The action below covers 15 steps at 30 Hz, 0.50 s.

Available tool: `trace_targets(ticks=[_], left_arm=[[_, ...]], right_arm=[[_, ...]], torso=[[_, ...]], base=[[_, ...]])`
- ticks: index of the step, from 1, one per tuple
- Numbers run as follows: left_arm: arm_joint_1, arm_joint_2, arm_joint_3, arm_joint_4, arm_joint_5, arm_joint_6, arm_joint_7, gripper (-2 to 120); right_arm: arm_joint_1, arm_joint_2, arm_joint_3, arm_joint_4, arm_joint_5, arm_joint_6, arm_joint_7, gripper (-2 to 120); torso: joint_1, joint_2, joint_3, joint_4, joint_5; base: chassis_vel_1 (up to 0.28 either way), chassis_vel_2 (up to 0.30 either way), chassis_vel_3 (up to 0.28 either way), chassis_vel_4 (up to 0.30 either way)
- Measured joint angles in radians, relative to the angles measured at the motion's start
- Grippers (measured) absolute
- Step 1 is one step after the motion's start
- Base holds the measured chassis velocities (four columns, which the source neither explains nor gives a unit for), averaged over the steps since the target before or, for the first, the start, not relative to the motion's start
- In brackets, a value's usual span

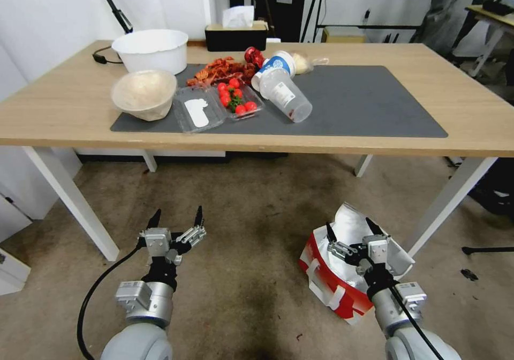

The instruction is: Pick up the food delivery bag from the floor and place it on the table.

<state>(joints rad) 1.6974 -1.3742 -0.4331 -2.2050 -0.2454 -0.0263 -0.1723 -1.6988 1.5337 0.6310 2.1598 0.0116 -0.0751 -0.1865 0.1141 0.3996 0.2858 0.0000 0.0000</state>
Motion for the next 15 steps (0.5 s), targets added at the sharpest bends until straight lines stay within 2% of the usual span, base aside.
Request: trace_targets(ticks=[9,15], left_arm=[[0.001,-0.002,0.000,0.000,0.001,0.000,0.001,100],[0.002,-0.004,-0.001,0.000,0.004,-0.002,0.001,100]], right_arm=[[0.002,-0.003,0.001,-0.001,0.003,-0.001,0.000,100],[0.004,-0.006,0.002,-0.007,0.004,-0.001,0.000,100]], torso=[[-0.010,-0.027,-0.017,0.0000,0.0000],[-0.019,-0.058,-0.040,0.0000,0.0000]], base=[[0.000,0.000,0.000,0.000],[0.000,0.000,0.000,0.000]])
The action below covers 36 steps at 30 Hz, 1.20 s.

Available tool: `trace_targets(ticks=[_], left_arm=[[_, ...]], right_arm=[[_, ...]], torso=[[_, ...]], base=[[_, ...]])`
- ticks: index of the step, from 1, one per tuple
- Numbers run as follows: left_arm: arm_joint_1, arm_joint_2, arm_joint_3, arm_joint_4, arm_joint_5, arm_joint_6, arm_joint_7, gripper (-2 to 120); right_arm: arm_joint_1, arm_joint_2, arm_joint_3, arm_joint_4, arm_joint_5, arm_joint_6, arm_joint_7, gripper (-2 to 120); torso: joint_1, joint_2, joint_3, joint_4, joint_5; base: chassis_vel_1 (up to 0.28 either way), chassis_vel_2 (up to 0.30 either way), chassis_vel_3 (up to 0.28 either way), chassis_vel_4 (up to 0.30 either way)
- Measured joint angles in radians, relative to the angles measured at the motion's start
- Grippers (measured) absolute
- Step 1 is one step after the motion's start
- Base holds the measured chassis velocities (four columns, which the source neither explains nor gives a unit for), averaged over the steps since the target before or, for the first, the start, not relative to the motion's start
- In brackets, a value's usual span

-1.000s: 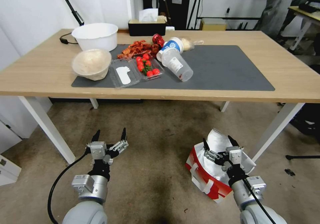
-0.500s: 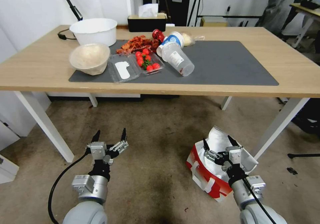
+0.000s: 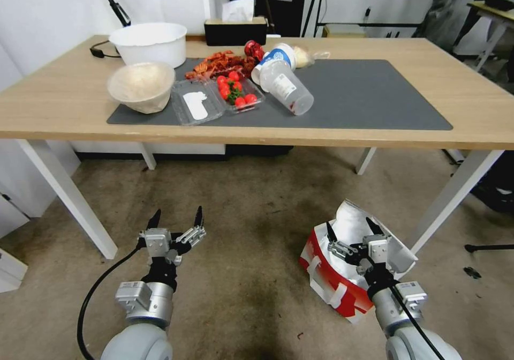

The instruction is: Pick up the food delivery bag from the floor and place it on the table.

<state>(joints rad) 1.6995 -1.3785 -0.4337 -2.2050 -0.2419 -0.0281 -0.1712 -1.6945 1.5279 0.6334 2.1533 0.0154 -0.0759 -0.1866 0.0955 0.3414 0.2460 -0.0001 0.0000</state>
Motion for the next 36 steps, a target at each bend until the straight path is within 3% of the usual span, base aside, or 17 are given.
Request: trace_targets(ticks=[36], left_arm=[[0.005,-0.002,-0.001,0.006,0.008,-0.007,0.003,100]], right_arm=[[0.007,0.001,0.001,-0.004,0.002,0.001,-0.001,100]], torso=[[-0.038,-0.138,-0.100,0.0000,-0.0001]], base=[[0.000,0.000,0.000,0.000]])
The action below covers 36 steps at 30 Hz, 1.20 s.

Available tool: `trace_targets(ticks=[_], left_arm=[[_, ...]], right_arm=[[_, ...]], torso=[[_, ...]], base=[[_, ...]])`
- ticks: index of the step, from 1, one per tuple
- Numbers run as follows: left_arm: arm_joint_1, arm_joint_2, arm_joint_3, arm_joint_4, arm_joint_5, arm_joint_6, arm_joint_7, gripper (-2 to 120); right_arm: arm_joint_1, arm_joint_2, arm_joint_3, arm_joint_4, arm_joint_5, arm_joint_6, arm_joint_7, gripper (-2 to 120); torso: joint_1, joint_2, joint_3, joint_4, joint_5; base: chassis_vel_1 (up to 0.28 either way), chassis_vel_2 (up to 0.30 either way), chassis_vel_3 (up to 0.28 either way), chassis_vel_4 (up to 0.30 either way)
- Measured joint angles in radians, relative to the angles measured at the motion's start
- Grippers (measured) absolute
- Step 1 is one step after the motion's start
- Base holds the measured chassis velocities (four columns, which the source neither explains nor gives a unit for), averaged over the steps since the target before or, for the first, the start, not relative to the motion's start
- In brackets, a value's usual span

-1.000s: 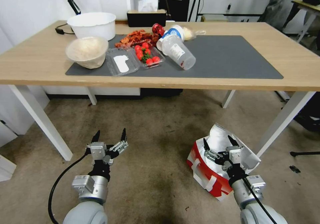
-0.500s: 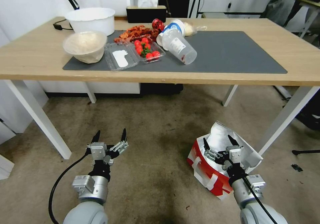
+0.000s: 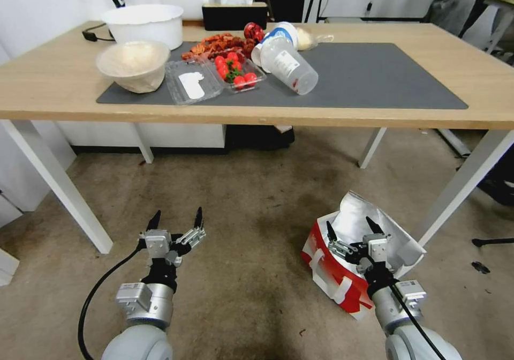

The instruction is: Pick up the food delivery bag from the floor and place it on the table.

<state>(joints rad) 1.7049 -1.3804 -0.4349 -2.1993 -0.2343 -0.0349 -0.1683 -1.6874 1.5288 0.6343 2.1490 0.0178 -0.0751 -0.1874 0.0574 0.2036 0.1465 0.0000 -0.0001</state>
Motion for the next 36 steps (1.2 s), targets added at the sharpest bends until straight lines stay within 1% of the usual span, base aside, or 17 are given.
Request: trace_targets(ticks=[7,9,10,16,18,19,22,23,27,28,35,36], left_arm=[[0.004,0.001,-0.001,0.000,0.001,-0.005,0.000,100],[0.004,0.001,-0.001,0.000,0.000,-0.005,0.000,100],[0.004,0.002,-0.001,0.001,0.001,-0.006,0.000,100],[0.005,0.004,-0.003,0.001,0.000,-0.007,0.000,100],[0.005,0.005,-0.004,0.001,0.000,-0.009,-0.001,100],[0.005,0.005,-0.004,0.001,0.000,-0.009,-0.001,100],[0.005,0.007,-0.004,0.004,-0.001,-0.011,-0.002,100],[0.005,0.007,-0.004,0.004,-0.001,-0.011,-0.002,100],[0.005,0.007,-0.003,0.004,-0.001,-0.011,-0.003,100],[0.005,0.007,-0.003,0.004,-0.001,-0.011,-0.003,100],[0.008,0.007,-0.003,0.002,-0.001,-0.011,-0.003,100],[0.008,0.007,-0.003,0.002,-0.001,-0.011,-0.003,100]], right_arm=[[0.005,0.001,-0.001,-0.001,-0.002,0.000,-0.002,100],[0.005,0.001,-0.001,-0.001,-0.002,0.000,-0.002,100],[0.005,0.002,-0.001,-0.002,-0.002,0.000,-0.003,100],[0.005,0.003,-0.001,-0.004,-0.004,0.000,-0.004,100],[0.007,0.005,-0.001,-0.005,-0.005,0.000,-0.004,100],[0.007,0.005,-0.001,-0.005,-0.005,0.000,-0.004,100],[0.006,0.007,-0.001,-0.005,-0.006,0.000,-0.004,100],[0.006,0.007,-0.001,-0.005,-0.006,0.000,-0.004,100],[0.005,0.006,0.000,-0.005,-0.006,0.000,-0.005,100],[0.005,0.006,0.000,-0.005,-0.006,0.000,-0.005,100],[0.004,0.003,0.000,-0.003,-0.005,0.000,-0.005,100],[0.004,0.003,0.000,-0.003,-0.005,0.000,-0.005,100]], torso=[[-0.007,-0.031,-0.024,0.0000,0.0000],[-0.008,-0.034,-0.026,0.0000,0.0000],[-0.009,-0.041,-0.032,0.0000,0.0000],[-0.012,-0.058,-0.046,0.0000,0.0001],[-0.014,-0.072,-0.058,0.0000,0.0000],[-0.014,-0.072,-0.058,0.0000,0.0000],[-0.017,-0.090,-0.072,0.0000,0.0000],[-0.017,-0.090,-0.072,0.0000,0.0000],[-0.020,-0.109,-0.089,0.0000,0.0000],[-0.020,-0.109,-0.089,0.0000,0.0000],[-0.022,-0.139,-0.118,0.0000,0.0001],[-0.022,-0.139,-0.118,0.0000,0.0001]], base=[[0.000,0.000,0.000,0.000],[0.000,0.000,0.000,0.000],[0.000,0.000,0.000,0.000],[0.000,0.000,0.000,0.000],[0.000,0.000,0.000,0.000],[0.000,0.000,0.000,0.000],[0.000,0.000,0.000,0.000],[0.000,0.000,0.000,0.000],[0.000,0.000,0.000,0.000],[0.000,0.000,0.000,0.000],[0.000,0.000,0.000,0.000],[0.000,0.000,0.000,0.000]])
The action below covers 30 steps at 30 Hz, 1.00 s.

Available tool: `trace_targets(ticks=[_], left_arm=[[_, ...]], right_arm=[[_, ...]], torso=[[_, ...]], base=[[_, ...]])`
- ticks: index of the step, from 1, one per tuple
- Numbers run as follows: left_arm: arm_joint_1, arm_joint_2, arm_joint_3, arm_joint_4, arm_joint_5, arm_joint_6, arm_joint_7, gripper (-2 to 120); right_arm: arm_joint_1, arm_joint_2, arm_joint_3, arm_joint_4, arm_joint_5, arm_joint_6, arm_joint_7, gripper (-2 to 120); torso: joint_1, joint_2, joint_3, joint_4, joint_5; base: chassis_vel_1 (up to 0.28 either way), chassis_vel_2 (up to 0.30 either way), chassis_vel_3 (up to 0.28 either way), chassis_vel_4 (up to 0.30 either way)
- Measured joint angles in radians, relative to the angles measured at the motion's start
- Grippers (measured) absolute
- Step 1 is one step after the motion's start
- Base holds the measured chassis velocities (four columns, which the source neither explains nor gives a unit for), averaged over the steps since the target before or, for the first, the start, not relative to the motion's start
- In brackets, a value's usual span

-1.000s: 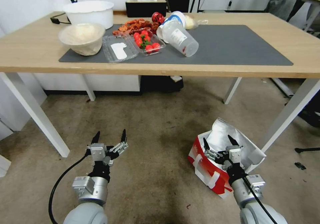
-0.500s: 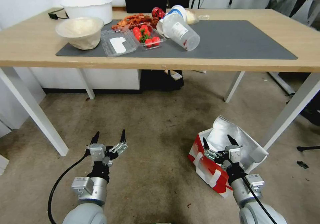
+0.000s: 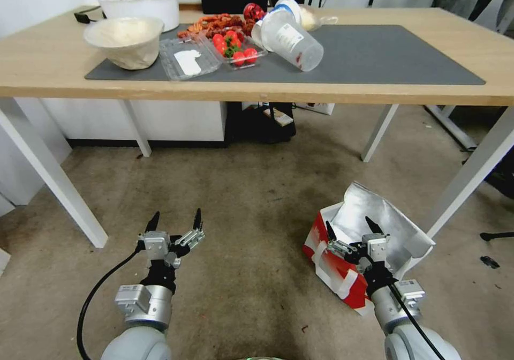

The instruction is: Pick up the food delivery bag from the floor and place it on the table.

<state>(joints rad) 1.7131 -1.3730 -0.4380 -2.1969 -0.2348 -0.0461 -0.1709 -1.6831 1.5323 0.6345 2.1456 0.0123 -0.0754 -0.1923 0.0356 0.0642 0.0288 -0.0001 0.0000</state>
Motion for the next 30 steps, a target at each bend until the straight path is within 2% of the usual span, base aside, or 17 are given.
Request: trace_targets(ticks=[7,15,30], left_arm=[[0.003,0.001,0.000,-0.004,0.002,-0.002,0.000,100],[0.006,0.000,0.000,-0.008,0.004,-0.002,0.000,100],[0.011,0.000,-0.003,-0.016,0.005,-0.005,-0.002,100]], right_arm=[[-0.003,-0.003,0.000,0.003,0.002,0.000,0.000,100],[-0.005,-0.003,-0.002,0.004,0.001,0.000,-0.001,100],[-0.004,-0.003,-0.001,0.007,0.001,0.001,-0.001,100]], torso=[[-0.003,-0.033,-0.029,0.0000,0.0000],[-0.005,-0.044,-0.029,0.0000,0.0000],[-0.005,-0.040,-0.029,0.0000,0.0000]], base=[[0.000,0.000,0.000,0.000],[0.000,0.000,0.000,0.000],[0.000,0.000,0.000,0.000]])
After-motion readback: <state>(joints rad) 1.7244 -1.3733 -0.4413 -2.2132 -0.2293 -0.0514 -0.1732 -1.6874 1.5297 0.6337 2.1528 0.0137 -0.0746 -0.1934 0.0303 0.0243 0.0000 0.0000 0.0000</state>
